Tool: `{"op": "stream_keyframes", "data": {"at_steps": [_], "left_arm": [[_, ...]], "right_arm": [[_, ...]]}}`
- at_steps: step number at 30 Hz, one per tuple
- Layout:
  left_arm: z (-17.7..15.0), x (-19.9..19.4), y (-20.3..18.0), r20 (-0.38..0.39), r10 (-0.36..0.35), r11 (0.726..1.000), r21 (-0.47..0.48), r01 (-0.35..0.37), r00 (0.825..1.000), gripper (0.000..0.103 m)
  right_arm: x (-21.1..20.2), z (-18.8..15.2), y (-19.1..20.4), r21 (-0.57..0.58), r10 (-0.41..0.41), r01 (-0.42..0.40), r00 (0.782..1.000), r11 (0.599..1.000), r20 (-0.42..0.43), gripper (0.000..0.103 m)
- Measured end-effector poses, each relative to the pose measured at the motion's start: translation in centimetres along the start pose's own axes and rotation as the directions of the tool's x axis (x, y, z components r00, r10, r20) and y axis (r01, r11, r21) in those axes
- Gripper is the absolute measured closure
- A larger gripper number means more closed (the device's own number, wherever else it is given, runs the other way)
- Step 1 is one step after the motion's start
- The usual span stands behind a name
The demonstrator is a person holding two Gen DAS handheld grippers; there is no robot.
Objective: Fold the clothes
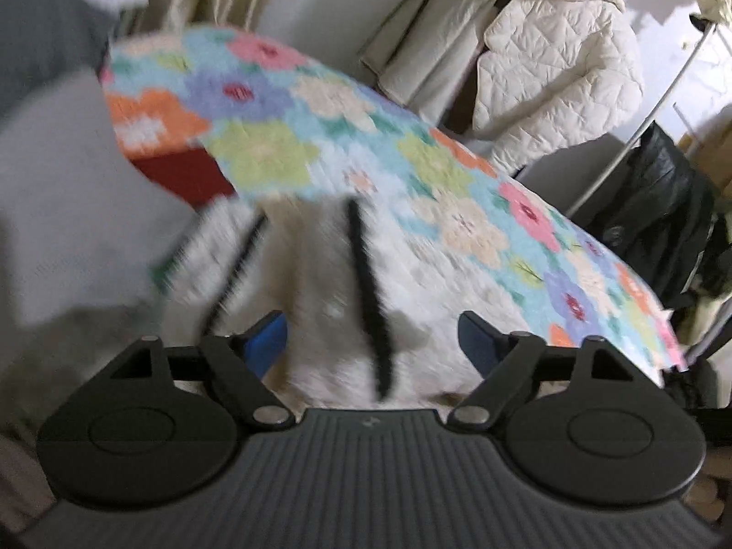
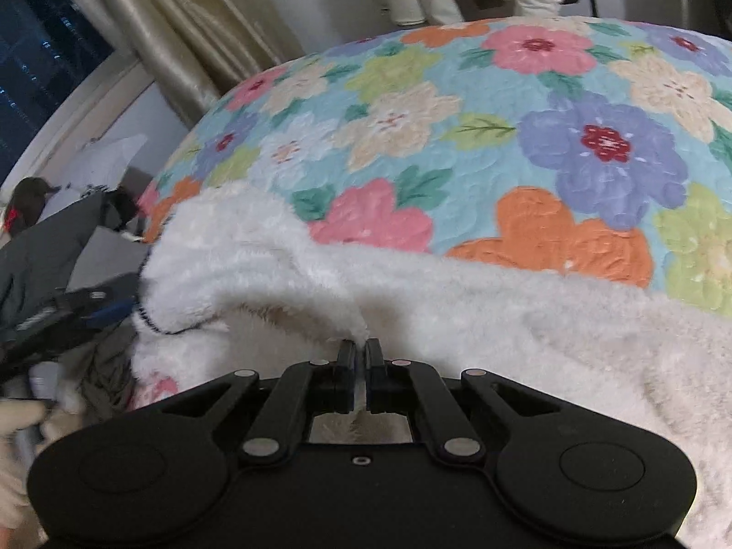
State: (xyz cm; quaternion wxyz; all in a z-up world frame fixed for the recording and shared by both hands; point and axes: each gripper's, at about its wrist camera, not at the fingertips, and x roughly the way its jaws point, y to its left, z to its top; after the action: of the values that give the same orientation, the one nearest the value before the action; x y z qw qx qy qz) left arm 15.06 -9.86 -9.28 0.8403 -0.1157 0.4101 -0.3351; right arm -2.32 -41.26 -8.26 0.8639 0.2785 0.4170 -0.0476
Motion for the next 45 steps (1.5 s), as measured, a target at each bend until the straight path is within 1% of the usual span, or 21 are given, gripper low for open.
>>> {"op": "stream_keyframes", "data": {"at_steps": [1, 2, 3, 6, 7, 9, 10, 12, 14, 16, 18, 21, 24, 28, 31, 34, 35, 37, 40, 42, 45], "left_arm": [[-0.3, 0.8, 0.1, -0.013, -0.012, 1.0, -0.013, 0.012, 1.0, 0.021], [-0.5, 1.5, 0.1, -0.025, -0.006, 1.0, -0.008, 0.006, 1.0, 0.039], [-0.5, 2.0, 0.1, -0.036, 0.002, 1.0, -0.002, -0.002, 0.999, 0.089], [0.5, 1.5, -0.5, -0.018, -0.008, 1.0, -0.011, 0.007, 1.0, 0.092], [1.1, -0.2, -0.5, 0.041, -0.008, 1.0, -0.013, 0.008, 0.999, 0.092], [2.2, -3.6, -0.4, 0.156, -0.007, 1.0, -0.019, 0.01, 0.988, 0.092], [2.7, -5.0, 0.4, 0.185, 0.008, 0.998, -0.058, 0.003, 0.983, 0.092], [3.0, -7.0, 3.2, 0.175, 0.066, 0.985, -0.168, -0.036, 0.982, 0.091], [1.9, -5.9, 4.4, 0.05, 0.199, 0.976, -0.103, -0.193, 0.979, 0.091], [0.4, -4.6, 4.8, -0.031, 0.294, 0.956, -0.005, -0.295, 0.955, 0.084], [-1.2, -3.5, 4.8, -0.065, 0.336, 0.942, 0.037, -0.334, 0.94, 0.066], [-1.0, -3.3, 4.5, -0.049, 0.319, 0.947, -0.02, -0.321, 0.946, 0.055], [-0.3, -3.8, 3.8, -0.022, 0.292, 0.954, -0.061, -0.293, 0.956, 0.044], [-0.2, -4.8, 4.0, 0.034, 0.276, 0.957, -0.1, -0.272, 0.961, 0.035], [-0.5, -3.9, 4.5, 0.023, 0.287, 0.954, -0.096, -0.284, 0.958, 0.025], [-1.4, -2.1, 4.5, -0.044, 0.292, 0.953, -0.073, -0.295, 0.955, 0.031], [-1.7, -1.6, 4.4, -0.061, 0.298, 0.952, -0.061, -0.301, 0.953, 0.047], [-1.7, -1.2, 3.2, -0.045, 0.316, 0.948, -0.002, -0.317, 0.948, 0.06], [-0.6, -1.8, 1.2, 0.027, 0.325, 0.944, 0.06, -0.326, 0.945, 0.081], [0.4, -2.9, 0.4, 0.094, 0.297, 0.952, 0.042, -0.302, 0.95, 0.082], [1.2, -4.2, 0.0, 0.171, 0.24, 0.97, -0.011, -0.242, 0.956, 0.082]], "right_arm": [[0.0, 0.1, 0.3, -0.008, 0.013, -0.013, 1.0, 1.0, 0.003, 0.099], [0.0, 0.1, 0.4, -0.014, 0.028, -0.028, 1.0, 1.0, 0.007, 0.099], [-0.1, 0.1, 0.5, -0.017, 0.052, -0.052, 0.999, 0.999, 0.011, 0.099], [-0.4, 0.2, 0.2, 0.032, 0.197, -0.198, 0.98, 0.98, 0.021, 0.098], [-0.4, 0.1, 0.2, 0.054, 0.268, -0.268, 0.964, 0.962, 0.007, 0.097], [0.2, -0.1, 0.3, 0.112, 0.428, -0.42, 0.902, 0.901, -0.061, 0.091], [0.3, -0.3, 0.5, 0.12, 0.451, -0.439, 0.888, 0.89, -0.093, 0.09], [0.1, -0.3, 1.2, 0.076, 0.416, -0.409, 0.899, 0.909, -0.137, 0.087], [-0.8, 0.2, 1.2, 0.014, 0.355, -0.357, 0.923, 0.934, -0.146, 0.079], [-2.0, 1.0, 0.3, -0.04, 0.261, -0.267, 0.958, 0.963, -0.123, 0.062], [-3.1, 1.7, -0.7, -0.09, 0.165, -0.173, 0.982, 0.981, -0.095, 0.056], [-4.9, 2.9, -2.0, -0.161, 0.02, -0.027, 0.999, 0.987, -0.043, 0.051], [-6.2, 3.8, -3.4, -0.22, -0.112, 0.11, 0.994, 0.969, 0.003, 0.049], [-3.9, 3.4, -5.0, -0.243, -0.179, 0.15, 0.978, 0.958, -0.103, 0.045], [-1.0, 2.1, -6.3, -0.201, -0.235, 0.194, 0.949, 0.96, -0.208, 0.038], [1.0, 0.6, -7.3, -0.168, -0.233, 0.198, 0.946, 0.966, -0.225, 0.042], [1.1, 0.3, -7.4, -0.174, -0.231, 0.196, 0.95, 0.965, -0.208, 0.05], [0.5, 0.3, -7.1, -0.179, -0.221, 0.19, 0.96, 0.965, -0.172, 0.09], [-2.7, 2.1, -6.4, -0.195, -0.251, 0.239, 0.967, 0.951, -0.037, 0.097], [-5.5, 3.7, -6.6, -0.152, -0.267, 0.276, 0.96, 0.949, 0.078, 0.097], [-7.3, 5.3, -7.3, -0.106, -0.313, 0.34, 0.926, 0.934, 0.211, 0.097]]}}
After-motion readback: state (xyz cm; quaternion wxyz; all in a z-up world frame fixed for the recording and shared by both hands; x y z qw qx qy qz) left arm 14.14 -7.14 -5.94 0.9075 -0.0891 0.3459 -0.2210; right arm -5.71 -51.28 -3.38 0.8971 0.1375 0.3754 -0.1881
